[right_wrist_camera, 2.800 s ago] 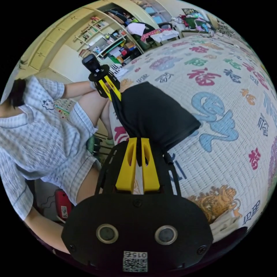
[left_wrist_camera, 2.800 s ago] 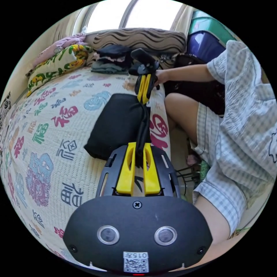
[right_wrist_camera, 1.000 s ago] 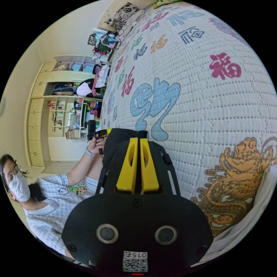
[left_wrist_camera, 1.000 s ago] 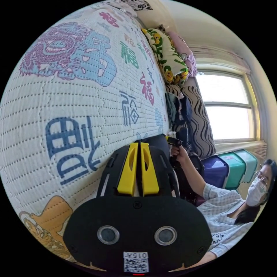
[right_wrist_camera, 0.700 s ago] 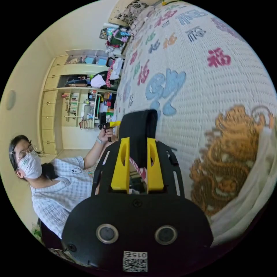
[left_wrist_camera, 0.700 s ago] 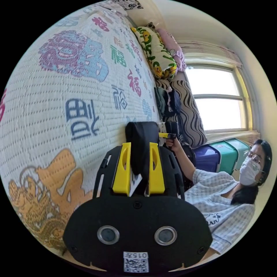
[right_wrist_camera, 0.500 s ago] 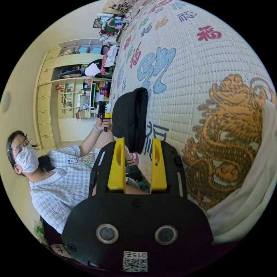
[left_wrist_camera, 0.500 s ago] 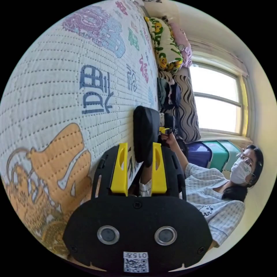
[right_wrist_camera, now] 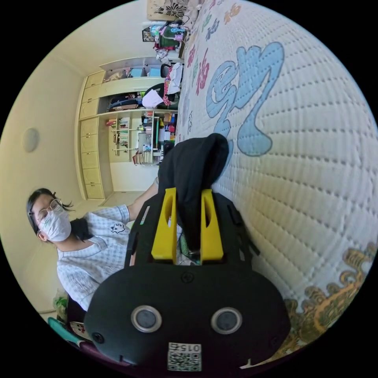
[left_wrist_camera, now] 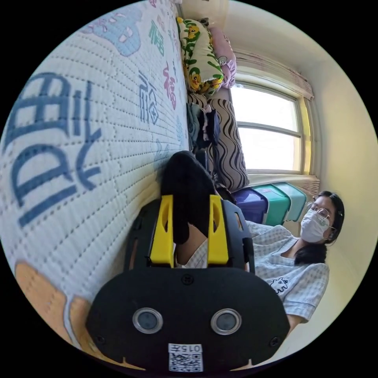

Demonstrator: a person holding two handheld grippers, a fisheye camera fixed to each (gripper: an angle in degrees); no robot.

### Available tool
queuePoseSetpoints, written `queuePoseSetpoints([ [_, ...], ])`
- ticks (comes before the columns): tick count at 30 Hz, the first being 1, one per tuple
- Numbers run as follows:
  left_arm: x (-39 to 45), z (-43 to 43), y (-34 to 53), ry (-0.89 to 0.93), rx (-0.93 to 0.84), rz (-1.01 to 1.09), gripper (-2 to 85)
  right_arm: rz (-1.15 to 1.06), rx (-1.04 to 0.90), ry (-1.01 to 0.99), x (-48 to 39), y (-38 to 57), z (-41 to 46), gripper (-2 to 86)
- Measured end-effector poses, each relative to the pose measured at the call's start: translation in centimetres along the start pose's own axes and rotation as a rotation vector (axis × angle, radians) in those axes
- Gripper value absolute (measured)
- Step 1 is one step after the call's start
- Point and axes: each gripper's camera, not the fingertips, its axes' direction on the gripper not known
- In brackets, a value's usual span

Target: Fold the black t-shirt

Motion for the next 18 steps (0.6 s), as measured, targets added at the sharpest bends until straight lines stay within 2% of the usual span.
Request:
queuePoseSetpoints([
  [2,0.6,-0.3,0.2,-0.011,0.056,-0.029,19.7,0.002,0.013,-0.004,0.2,0.9,-0.9,9.5],
  [5,2.3,1.3,-0.7,-0.14,0.072,-0.024,22.6,0.0,0.011,0.01,0.3,1.6,-1.5,9.4],
  [9,2.8,3.9,-2.1,-0.331,-0.027,0.035,17.3,0.003,0.008,0.02,0.4,2.4,-1.9,9.2],
  [12,1.1,3.3,-1.3,-0.184,-0.013,-0.012,15.2,0.006,0.008,0.016,0.4,3.3,-2.3,8.7],
  [18,0.4,5.1,-1.5,-0.138,-0.005,-0.001,14.2,-0.002,-0.016,0.051,0.3,5.3,-3.3,7.8],
])
